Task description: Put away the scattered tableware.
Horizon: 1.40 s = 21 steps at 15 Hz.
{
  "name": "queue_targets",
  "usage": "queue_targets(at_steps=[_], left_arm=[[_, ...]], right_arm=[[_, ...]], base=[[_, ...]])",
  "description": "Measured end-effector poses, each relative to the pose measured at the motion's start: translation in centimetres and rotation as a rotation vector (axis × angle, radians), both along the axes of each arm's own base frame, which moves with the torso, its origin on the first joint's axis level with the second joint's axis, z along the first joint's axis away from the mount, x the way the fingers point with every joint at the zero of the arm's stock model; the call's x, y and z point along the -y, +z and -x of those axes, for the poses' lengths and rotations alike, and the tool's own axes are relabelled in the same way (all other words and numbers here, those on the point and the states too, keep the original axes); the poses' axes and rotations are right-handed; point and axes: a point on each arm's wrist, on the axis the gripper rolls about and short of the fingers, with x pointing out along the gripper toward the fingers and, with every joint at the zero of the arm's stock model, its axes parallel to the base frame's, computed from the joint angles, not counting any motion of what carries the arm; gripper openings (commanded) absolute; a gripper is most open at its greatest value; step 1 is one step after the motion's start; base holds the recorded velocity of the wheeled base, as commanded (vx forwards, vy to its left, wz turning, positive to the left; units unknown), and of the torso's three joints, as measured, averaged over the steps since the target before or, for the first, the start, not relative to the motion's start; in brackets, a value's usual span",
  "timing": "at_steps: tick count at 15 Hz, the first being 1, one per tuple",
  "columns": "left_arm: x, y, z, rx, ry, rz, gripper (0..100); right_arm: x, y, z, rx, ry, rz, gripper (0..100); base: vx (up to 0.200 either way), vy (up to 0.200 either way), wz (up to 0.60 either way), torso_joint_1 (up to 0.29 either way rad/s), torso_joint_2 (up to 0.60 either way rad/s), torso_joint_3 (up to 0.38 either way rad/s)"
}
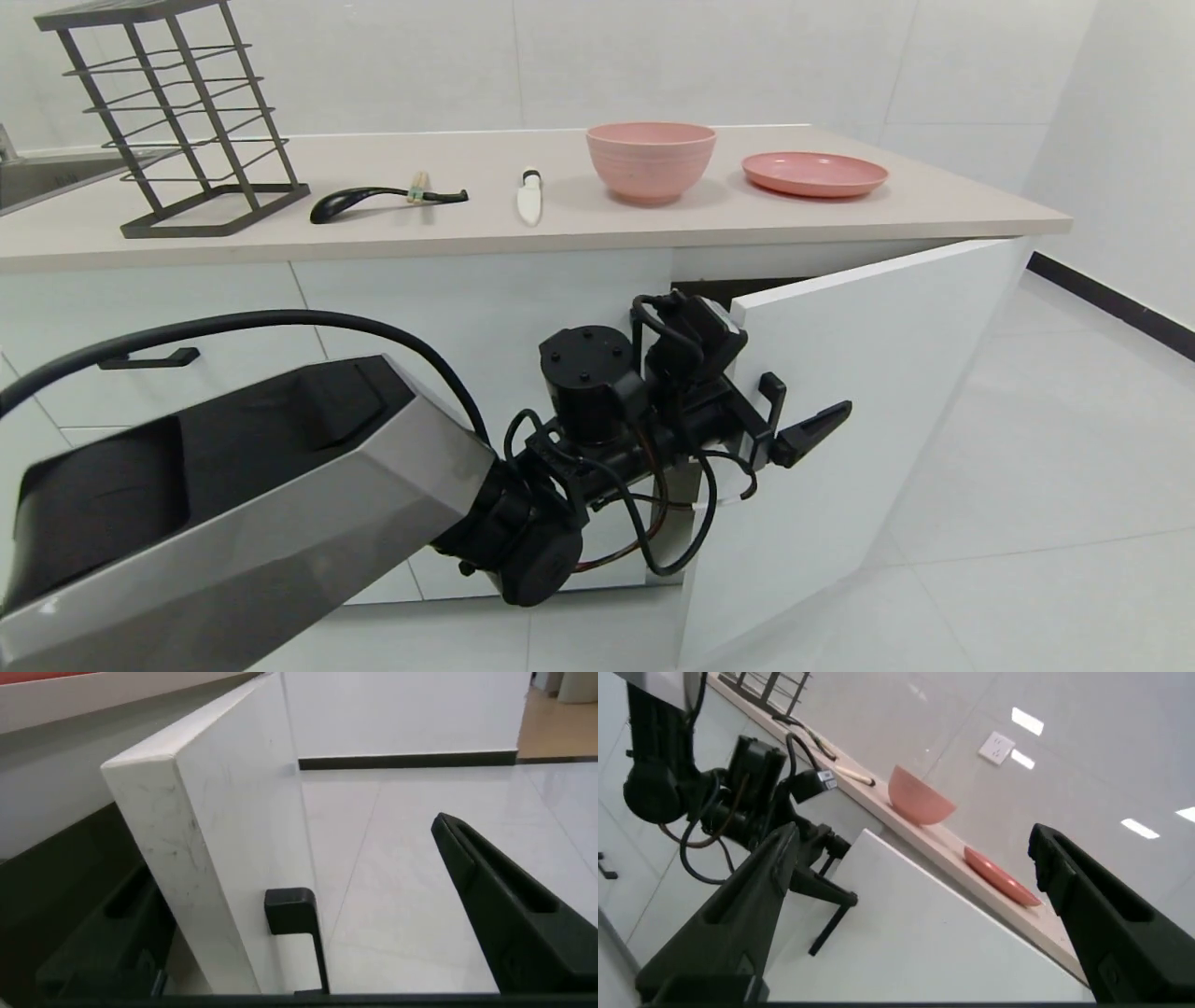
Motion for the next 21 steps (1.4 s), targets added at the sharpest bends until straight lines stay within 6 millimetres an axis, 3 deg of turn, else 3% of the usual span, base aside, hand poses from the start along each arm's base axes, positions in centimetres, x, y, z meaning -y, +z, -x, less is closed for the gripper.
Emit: queue_targets(at_steps=[5,7,12,16,21], left_arm=[[0.2,-0.8,1.8,-0.007,-0.036,-0.004,100],[0.5,-1.4,3.1,-0.016,-0.07,-0.015,100],[1.8,-1.8,5.4,-0.027,-0.132,-0.028,100],[3.0,-2.1,6.5,-0.027,-0.166,-0.028,100],[6.5,-2.4,8.9,-0.006,-0.253,0.003,100]], right_arm=[[-0.4,-3.5,5.0,-0.02,-0.019,-0.005,100],[-0.5,-4.8,5.9,-0.038,-0.021,-0.007,100],[-0.5,-6.6,6.1,-0.144,-0.014,-0.013,100],[-0.5,-6.7,6.2,-0.132,-0.018,-0.008,100],[-0.5,-6.4,6.4,-0.096,-0.018,-0.004,100]], base=[[0.0,0.0,0.0,0.0,0.0,0.0],[0.0,0.0,0.0,0.0,0.0,0.0],[0.0,0.0,0.0,0.0,0.0,0.0],[0.0,0.0,0.0,0.0,0.0,0.0],[0.0,0.0,0.0,0.0,0.0,0.0]])
